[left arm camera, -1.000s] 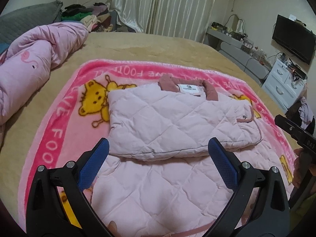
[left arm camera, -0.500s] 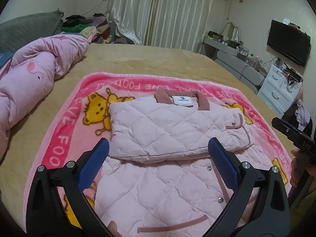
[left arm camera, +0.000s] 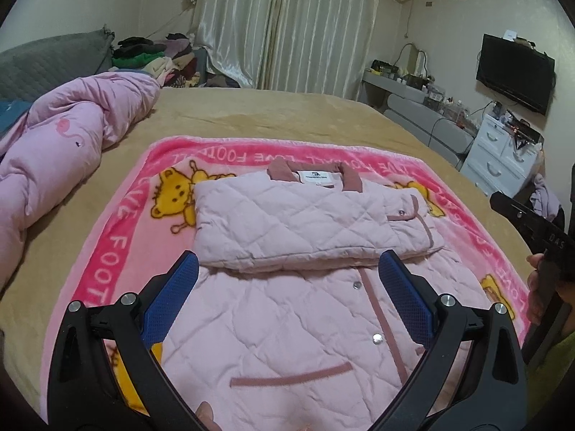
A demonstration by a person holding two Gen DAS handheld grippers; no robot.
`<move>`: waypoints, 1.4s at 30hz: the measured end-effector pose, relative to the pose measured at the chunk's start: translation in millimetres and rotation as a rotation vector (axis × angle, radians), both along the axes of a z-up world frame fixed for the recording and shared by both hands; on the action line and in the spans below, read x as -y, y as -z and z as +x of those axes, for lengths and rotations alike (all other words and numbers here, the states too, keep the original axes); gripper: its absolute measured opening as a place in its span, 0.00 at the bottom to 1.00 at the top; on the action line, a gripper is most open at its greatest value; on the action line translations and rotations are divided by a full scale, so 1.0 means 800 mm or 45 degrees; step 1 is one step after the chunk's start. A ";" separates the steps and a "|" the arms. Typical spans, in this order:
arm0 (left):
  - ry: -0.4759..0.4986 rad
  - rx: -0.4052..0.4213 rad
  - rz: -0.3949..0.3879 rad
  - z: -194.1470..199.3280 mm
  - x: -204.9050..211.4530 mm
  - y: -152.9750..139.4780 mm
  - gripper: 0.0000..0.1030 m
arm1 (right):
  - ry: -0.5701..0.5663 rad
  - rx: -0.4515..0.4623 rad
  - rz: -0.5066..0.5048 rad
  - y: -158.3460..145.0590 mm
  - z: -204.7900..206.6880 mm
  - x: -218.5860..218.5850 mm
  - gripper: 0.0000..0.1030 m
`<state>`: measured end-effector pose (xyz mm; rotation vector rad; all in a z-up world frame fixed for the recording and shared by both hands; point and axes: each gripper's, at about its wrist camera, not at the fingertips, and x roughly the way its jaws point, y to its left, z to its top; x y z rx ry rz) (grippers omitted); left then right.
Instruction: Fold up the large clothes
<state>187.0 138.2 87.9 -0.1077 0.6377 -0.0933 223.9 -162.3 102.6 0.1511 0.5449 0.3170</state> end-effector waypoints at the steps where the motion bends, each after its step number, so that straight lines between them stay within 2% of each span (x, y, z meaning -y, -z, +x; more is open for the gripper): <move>1: -0.003 -0.002 -0.006 -0.004 0.001 0.000 0.91 | -0.001 0.000 0.002 0.000 -0.003 0.002 0.95; 25: -0.094 -0.005 0.048 -0.081 0.009 -0.012 0.91 | -0.017 -0.003 0.017 0.007 -0.063 0.047 0.95; 42: -0.143 -0.097 0.103 -0.117 0.004 0.023 0.91 | -0.032 -0.093 -0.029 0.040 -0.106 0.083 0.95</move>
